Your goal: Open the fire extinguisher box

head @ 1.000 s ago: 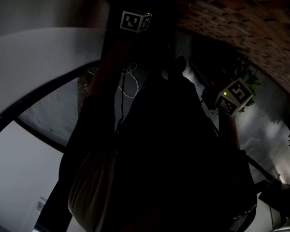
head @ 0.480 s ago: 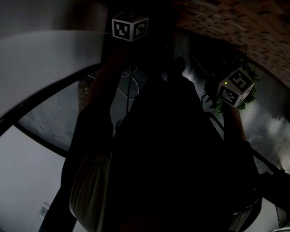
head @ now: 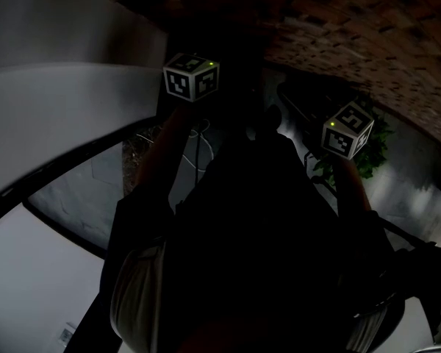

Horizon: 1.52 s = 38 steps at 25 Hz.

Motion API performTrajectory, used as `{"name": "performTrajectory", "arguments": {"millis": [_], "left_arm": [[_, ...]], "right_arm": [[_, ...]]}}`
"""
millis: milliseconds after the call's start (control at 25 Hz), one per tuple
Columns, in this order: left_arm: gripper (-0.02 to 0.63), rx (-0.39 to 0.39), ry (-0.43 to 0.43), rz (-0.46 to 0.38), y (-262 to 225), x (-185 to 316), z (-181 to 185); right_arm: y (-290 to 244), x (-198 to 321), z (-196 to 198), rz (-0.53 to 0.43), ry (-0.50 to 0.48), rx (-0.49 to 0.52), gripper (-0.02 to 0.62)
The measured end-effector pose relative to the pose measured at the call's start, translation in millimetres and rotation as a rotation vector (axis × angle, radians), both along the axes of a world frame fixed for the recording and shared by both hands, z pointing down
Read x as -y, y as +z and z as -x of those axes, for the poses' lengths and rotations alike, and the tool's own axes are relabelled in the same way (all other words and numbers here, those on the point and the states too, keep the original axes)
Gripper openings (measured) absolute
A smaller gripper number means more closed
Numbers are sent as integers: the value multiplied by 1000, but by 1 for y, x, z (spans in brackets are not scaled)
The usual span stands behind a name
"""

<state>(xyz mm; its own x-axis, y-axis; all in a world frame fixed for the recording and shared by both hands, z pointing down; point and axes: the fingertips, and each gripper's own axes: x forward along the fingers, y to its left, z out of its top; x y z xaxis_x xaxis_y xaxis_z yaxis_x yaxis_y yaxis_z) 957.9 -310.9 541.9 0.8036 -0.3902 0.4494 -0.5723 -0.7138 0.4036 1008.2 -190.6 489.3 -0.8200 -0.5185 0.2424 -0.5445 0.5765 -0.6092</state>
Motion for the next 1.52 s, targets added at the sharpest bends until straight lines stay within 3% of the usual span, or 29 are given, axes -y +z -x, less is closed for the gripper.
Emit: {"name": "performTrajectory", "arguments": {"millis": [240,440,760,960,1320,1520], "left_arm": [[3,-124,37,-49,-52,-26,-7],[3,-139,109,-116,-80,-42,-13],[2,-48,95,-159,-78,-50,14],[2,-73,65,-153,-83,-60,32],[2,2,-29,-133,-82,-64,76],[2,53,-46,-125,-76,-78,99]], "right_arm": [[-9,6,13,23,-37,68,0],[-20,2,31,29,-110,132,0],[-16,-6,44,76,-152,131,0],[-11,-15,41,127,-120,196,0],[-32,-6,73,25,-150,149,0],[-26,-14,98,42,-158,171,0]]}}
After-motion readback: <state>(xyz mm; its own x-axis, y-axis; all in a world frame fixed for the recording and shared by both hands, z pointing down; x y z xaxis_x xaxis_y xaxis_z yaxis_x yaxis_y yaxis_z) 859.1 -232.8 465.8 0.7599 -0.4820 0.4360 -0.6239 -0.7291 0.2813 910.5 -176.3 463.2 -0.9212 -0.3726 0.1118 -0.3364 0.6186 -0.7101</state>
